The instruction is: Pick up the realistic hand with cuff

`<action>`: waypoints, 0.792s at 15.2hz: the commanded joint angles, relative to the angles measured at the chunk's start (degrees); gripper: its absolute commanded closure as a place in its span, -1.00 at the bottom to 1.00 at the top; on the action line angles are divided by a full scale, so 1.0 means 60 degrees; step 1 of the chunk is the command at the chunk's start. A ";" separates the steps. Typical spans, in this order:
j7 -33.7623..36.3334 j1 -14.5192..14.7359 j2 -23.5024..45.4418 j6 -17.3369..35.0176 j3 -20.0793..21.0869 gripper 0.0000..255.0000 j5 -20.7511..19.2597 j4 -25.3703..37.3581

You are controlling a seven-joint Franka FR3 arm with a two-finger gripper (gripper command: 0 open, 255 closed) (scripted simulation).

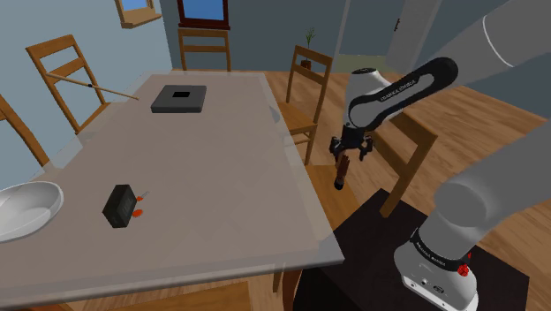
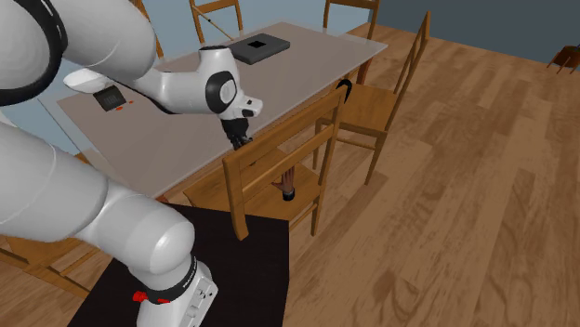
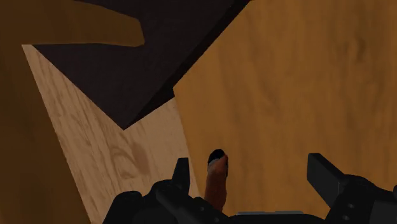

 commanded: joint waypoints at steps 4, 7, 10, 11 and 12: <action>0.2333 -0.0947 0.1859 0.1893 0.0196 -1.00 -0.1468 0.0259; 0.4065 -0.1425 0.3033 0.2750 0.0096 -1.00 -0.2831 0.0637; 0.5930 -0.1599 0.4175 0.3383 -0.0342 -1.00 -0.4345 0.1163; 0.6411 -0.1602 0.4463 0.3519 -0.0495 -1.00 -0.4725 0.1319; 0.6556 -0.1552 0.4616 0.3625 -0.0575 -1.00 -0.4883 0.1352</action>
